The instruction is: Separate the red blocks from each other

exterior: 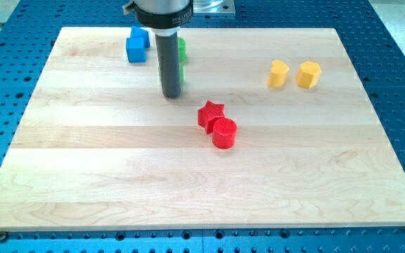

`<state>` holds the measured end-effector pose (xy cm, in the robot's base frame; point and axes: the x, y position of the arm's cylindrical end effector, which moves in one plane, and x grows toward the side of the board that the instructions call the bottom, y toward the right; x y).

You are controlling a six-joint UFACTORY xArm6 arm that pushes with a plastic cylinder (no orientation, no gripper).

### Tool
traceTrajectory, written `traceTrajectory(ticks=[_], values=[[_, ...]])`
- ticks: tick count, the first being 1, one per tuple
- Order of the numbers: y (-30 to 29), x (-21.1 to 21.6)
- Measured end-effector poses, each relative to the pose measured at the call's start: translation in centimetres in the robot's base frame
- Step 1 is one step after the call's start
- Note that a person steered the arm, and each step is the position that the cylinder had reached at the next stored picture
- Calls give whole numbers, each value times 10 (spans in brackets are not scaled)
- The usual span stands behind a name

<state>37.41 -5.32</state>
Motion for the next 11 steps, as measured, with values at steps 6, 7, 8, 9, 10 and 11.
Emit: traceTrajectory(ticks=[6, 7, 8, 9, 10, 11], values=[[193, 186], [143, 173], [97, 122], [78, 88], [95, 122], [120, 162]])
